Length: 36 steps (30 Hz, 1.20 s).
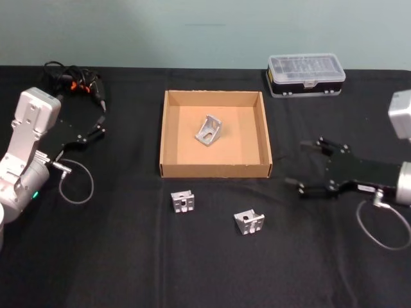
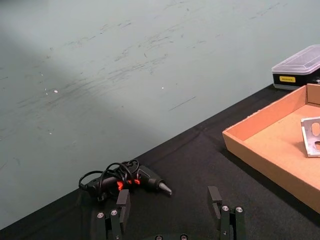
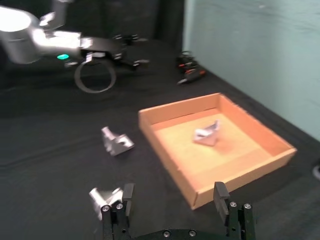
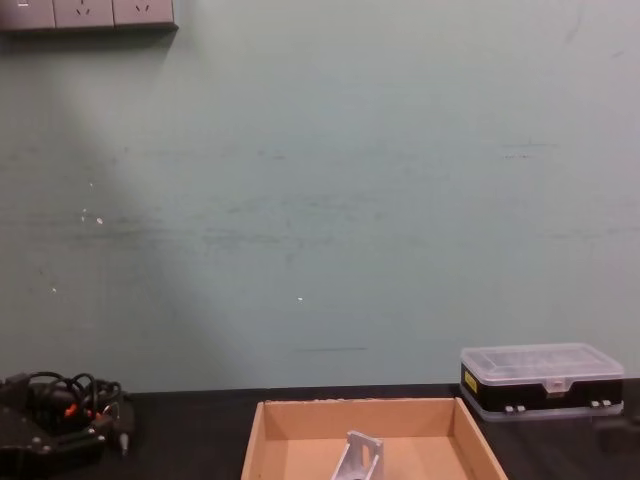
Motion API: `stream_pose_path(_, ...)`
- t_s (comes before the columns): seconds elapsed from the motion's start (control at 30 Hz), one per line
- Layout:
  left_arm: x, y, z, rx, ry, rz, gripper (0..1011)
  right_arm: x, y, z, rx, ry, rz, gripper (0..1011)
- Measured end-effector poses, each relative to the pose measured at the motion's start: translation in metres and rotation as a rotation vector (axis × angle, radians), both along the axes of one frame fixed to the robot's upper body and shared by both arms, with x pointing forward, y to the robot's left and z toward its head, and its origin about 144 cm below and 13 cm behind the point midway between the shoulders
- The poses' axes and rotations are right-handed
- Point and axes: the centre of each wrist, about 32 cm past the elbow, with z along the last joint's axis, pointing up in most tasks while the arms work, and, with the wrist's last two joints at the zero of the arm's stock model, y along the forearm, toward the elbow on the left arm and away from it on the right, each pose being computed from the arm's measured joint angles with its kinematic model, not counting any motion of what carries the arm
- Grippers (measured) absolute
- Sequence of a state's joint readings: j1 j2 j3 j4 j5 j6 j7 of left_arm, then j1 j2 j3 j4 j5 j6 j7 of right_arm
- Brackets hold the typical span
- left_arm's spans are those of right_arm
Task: Use one hand to pick up the angle iron from the table and place it into the box.
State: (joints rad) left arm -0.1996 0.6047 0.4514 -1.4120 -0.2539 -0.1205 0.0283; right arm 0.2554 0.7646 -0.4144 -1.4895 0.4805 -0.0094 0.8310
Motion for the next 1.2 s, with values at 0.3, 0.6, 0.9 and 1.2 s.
stream_pose_path(0.3, 0.0, 0.0, 0.0, 0.0, 0.0, 0.0, 1011, 0.017, -0.027, -0.003, -0.01, 0.059, 0.16, 1003)
stream_pose_path(0.6, 0.0, 0.0, 0.0, 0.0, 0.0, 0.0, 1011, 0.021, -0.023, -0.013, -0.015, 0.069, 0.289, 1003)
stream_pose_path(0.9, 0.0, 0.0, 0.0, 0.0, 0.0, 0.0, 1011, 0.012, -0.002, -0.021, -0.032, -0.005, 0.336, 1003)
stream_pose_path(1.2, 0.0, 0.0, 0.0, 0.0, 0.0, 0.0, 1011, 0.0, 0.021, -0.033, -0.112, -0.12, 0.263, 1003)
